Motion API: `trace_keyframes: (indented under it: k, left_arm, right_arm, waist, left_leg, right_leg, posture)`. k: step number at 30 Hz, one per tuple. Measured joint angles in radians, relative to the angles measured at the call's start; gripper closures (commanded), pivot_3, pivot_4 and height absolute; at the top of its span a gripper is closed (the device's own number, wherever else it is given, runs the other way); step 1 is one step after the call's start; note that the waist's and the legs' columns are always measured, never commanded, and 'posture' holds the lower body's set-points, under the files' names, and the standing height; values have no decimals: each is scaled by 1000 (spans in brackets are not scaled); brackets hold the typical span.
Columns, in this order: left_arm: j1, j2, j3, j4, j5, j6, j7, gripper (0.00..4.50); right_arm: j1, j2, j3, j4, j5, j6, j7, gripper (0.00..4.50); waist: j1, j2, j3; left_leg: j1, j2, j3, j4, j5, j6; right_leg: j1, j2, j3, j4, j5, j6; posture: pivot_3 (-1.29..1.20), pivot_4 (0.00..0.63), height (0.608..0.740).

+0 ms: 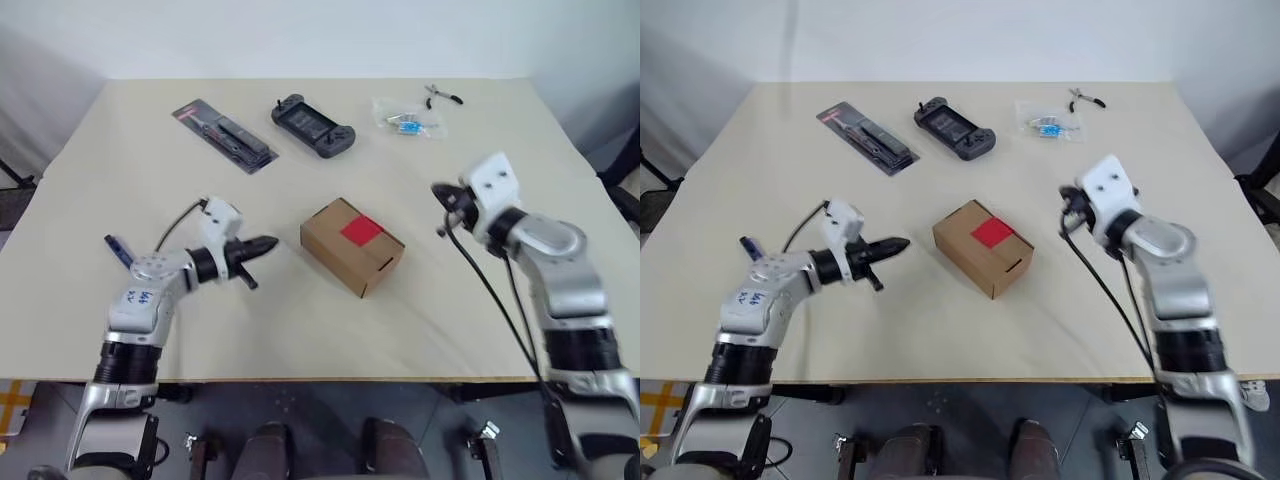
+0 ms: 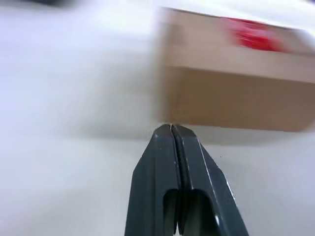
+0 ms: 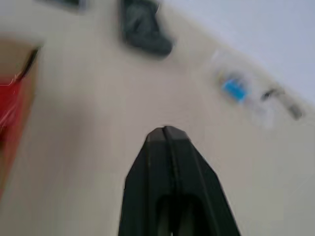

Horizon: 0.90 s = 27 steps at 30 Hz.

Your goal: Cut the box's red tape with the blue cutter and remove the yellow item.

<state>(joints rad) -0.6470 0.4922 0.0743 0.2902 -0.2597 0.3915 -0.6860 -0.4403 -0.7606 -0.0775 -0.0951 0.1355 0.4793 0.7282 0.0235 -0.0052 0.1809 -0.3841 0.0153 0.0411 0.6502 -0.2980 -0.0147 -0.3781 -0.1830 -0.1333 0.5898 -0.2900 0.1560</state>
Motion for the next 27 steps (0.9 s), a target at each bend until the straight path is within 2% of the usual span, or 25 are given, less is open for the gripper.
trace_keyframes:
  k: [1, 5, 7, 11, 16, 20, 27]
  left_arm:
    - [-71, -1, 17, 116, 24, -75, 27, 4475]
    - [-204, -38, 4, 346, 78, -253, 35, 4475]
    - [-237, -75, -19, 430, 96, -312, 9, 4475]
    - [-275, -163, -64, 542, 105, -369, -98, 4475]
    - [-306, -201, -87, 600, 105, -384, -205, 4475]
    - [-318, -197, -87, 615, 106, -379, -250, 4475]
    - [-205, -158, -103, 424, 103, -276, -355, 4475]
  right_arm:
    - [66, -74, -8, -55, 14, 54, 51, 4500]
    - [129, -160, -2, -202, 57, 210, 119, 4500]
    - [140, -153, 19, -268, 90, 264, 129, 4500]
    - [132, -35, 111, -342, 126, 335, 91, 4500]
    - [84, 49, 163, -346, 129, 355, 21, 4500]
    - [79, 50, 170, -348, 131, 380, 13, 4500]
    - [100, 14, 170, -399, 155, 444, 29, 4500]
  waist:
    - [6, 0, 0]
    - [-2, -1, 0]
    - [-3, -2, 1]
    - [-1, -4, 2]
    - [-1, -5, 2]
    - [0, -5, 3]
    - [-1, -5, 3]
  left_leg:
    - [-2, 0, 0, 3, -1, 2]
    - [-3, -1, 3, 5, -3, 4]
    - [-3, 0, 3, 5, -3, 4]
    - [-5, -1, 3, 7, -3, 4]
    - [-7, -1, 3, 10, -3, 4]
    - [-7, -1, 3, 11, -4, 5]
    - [-7, 0, 2, 11, -4, 5]
  right_leg:
    - [0, 0, 0, -1, 0, 1]
    - [0, -1, 2, -2, 2, 3]
    - [-1, -1, 1, -2, 2, 3]
    - [-2, -1, 0, -1, 2, 3]
    - [-4, -1, 1, 0, 3, 4]
    - [-4, -1, 1, 0, 3, 4]
    - [-4, -1, 1, 1, 3, 4]
  posture:
    - [0, 150, 740]
    - [0, 150, 740]
    - [0, 150, 740]
    - [0, 150, 740]
    - [0, 150, 740]
    - [0, 150, 740]
    - [0, 150, 740]
